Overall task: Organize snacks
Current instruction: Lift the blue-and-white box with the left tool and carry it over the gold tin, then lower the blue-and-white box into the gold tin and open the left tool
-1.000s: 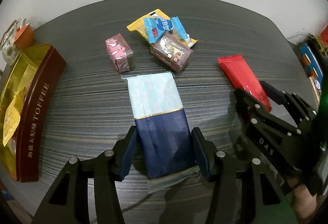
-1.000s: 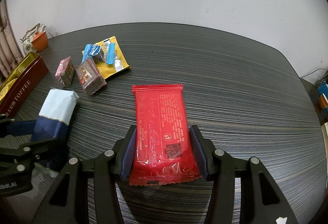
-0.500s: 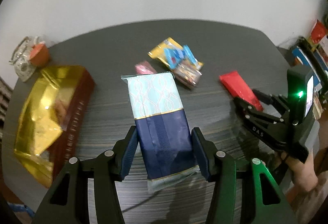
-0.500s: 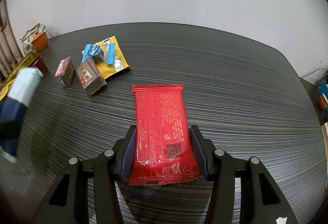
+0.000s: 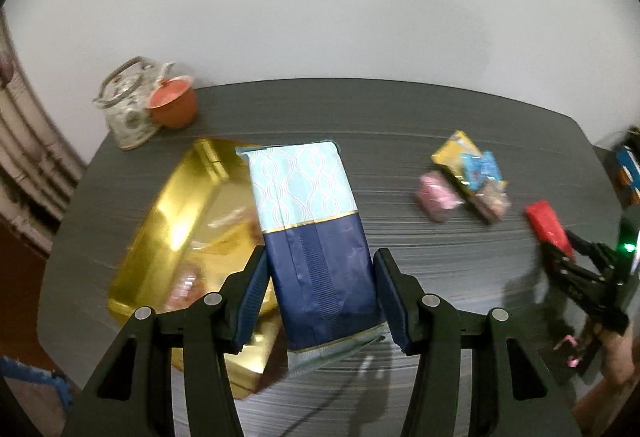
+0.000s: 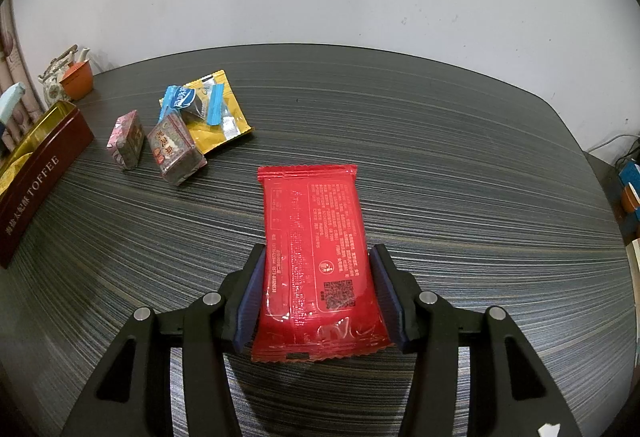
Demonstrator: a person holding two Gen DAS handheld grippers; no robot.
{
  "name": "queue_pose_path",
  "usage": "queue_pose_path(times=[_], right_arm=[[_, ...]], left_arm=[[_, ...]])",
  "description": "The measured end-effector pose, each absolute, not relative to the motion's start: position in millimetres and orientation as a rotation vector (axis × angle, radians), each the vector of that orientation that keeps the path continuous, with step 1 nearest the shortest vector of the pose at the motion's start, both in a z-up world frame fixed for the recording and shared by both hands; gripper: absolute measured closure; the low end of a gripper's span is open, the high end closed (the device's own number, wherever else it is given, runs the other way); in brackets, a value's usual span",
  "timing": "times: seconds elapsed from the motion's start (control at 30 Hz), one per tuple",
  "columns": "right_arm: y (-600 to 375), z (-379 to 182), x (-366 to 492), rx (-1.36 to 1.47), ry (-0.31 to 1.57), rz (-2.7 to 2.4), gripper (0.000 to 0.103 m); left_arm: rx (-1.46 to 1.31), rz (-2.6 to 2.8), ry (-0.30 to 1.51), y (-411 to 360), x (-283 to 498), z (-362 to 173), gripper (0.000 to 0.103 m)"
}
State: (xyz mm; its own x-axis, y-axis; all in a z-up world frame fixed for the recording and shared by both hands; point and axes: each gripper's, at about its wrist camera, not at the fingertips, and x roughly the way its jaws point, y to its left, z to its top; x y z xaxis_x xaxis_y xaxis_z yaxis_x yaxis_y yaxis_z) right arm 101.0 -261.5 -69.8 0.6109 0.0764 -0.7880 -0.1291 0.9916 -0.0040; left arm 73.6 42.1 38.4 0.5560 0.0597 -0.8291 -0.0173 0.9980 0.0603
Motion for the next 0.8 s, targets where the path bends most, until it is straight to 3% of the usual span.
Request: queue_pose_path(times=[0.43, 0.8], right_arm=[[-262, -69, 102, -0.064, 0.906, 0.117, 0.054], [-263, -70, 103, -0.065, 0.907, 0.117, 0.053]], left_arm=[[-0.002, 0.141, 1.088, 125, 98, 2, 0.049], [0.003, 0.142, 1.106, 142, 121, -8, 0.049]])
